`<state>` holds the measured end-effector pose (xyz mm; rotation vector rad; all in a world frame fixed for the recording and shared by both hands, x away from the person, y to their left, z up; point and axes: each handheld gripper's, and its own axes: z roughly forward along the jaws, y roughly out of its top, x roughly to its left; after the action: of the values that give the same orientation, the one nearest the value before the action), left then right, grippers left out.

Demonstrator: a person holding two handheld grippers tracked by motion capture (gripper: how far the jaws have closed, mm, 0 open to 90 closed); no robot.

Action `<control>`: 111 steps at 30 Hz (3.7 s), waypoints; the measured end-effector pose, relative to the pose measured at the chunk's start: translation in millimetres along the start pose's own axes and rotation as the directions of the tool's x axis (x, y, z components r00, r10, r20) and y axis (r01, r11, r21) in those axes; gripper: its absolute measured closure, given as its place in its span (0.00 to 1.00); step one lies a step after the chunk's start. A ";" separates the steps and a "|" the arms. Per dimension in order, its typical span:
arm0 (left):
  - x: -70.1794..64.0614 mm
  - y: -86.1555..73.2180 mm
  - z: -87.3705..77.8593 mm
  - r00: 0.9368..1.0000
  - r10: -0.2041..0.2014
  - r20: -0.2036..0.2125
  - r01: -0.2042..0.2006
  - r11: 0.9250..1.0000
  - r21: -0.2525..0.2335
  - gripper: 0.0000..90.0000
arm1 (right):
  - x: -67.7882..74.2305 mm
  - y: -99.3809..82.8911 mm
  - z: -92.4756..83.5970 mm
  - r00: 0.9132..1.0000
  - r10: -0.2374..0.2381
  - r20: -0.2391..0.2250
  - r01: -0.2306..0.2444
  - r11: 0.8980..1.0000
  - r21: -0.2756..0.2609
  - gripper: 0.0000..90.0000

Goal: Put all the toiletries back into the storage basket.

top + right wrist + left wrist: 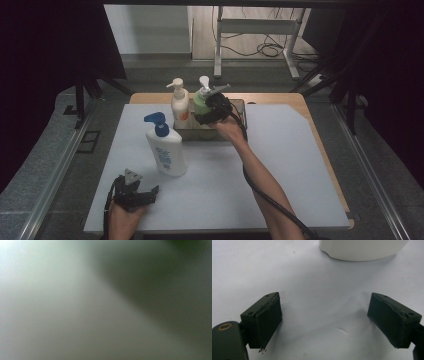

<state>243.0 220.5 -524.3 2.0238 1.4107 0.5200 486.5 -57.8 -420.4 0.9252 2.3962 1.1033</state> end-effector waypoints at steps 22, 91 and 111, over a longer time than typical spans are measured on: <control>-0.2 0.1 0.3 1.000 -0.004 0.000 0.004 1.000 -0.002 0.13 | -9.8 -6.9 7.6 0.997 0.059 -0.050 -0.058 0.998 0.021 0.11; -0.4 0.0 0.4 1.000 -0.005 0.001 0.005 1.000 -0.004 0.13 | -41.2 -50.5 -9.6 0.989 0.151 0.009 -0.151 0.984 0.094 0.99; -0.3 0.0 0.3 1.000 -0.005 0.001 0.005 1.000 -0.004 0.13 | -35.5 -50.8 -0.3 0.989 0.145 -0.007 -0.144 0.983 0.117 0.99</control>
<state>243.1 220.1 -524.5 2.0168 1.4127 0.5191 491.0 -106.9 -457.9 1.1497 2.4604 1.0328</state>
